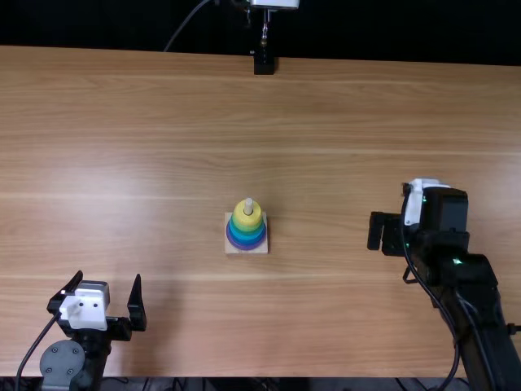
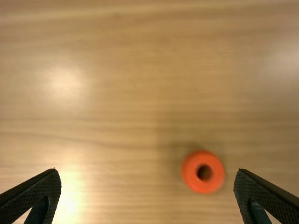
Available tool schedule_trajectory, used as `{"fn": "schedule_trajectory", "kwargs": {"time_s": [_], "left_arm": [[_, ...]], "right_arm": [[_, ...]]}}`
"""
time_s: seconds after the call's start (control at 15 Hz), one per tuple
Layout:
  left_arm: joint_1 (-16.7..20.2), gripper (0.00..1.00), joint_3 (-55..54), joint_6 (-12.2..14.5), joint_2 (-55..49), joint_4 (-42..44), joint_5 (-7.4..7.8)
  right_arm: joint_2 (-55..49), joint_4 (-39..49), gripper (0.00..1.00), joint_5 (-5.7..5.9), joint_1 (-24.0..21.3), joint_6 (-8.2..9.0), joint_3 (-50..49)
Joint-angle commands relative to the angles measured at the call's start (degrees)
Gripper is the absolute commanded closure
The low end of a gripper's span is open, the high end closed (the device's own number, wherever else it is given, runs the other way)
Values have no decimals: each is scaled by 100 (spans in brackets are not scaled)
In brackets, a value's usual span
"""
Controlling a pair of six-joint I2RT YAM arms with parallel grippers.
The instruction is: Build the Hanoi tower: stack the rings onto the peg from bottom to top in this color order: purple, dark blue, light blue, dark green, light green, yellow, orange.
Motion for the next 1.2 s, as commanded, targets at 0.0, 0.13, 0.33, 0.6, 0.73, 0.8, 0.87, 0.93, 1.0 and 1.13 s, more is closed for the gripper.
{"fn": "schedule_trajectory", "kwargs": {"time_s": [0.0,0.13,0.33,0.6,0.73,0.8,0.87,0.93,1.0,1.13], "left_arm": [[4,0,-604,83,-67,-451,81],[4,0,-604,83,-67,-451,81],[4,0,-604,83,-67,-461,81],[4,0,-604,83,-67,-461,81],[4,0,-604,83,-67,-451,81],[4,0,-604,83,-67,-451,81],[4,0,-604,83,-67,-461,81],[4,0,-604,83,-67,-451,81],[4,0,-604,83,-67,-461,81],[4,0,-604,83,-67,-451,81]], "right_arm": [[-112,-27,0,56,-165,-419,-137],[-385,57,0,56,-279,-483,-498],[-1905,4,0,67,-367,-483,-1078],[-2266,-38,0,56,-402,-451,-1500],[-1510,-48,0,46,-446,-409,-1368],[-1105,-48,0,46,-604,-409,-1174],[-701,-112,0,4,-815,-409,-911],[-288,-386,0,-7,-973,-398,-638],[116,-618,0,-17,-1079,-398,-331],[758,-734,0,-28,-1123,-314,100]]}}
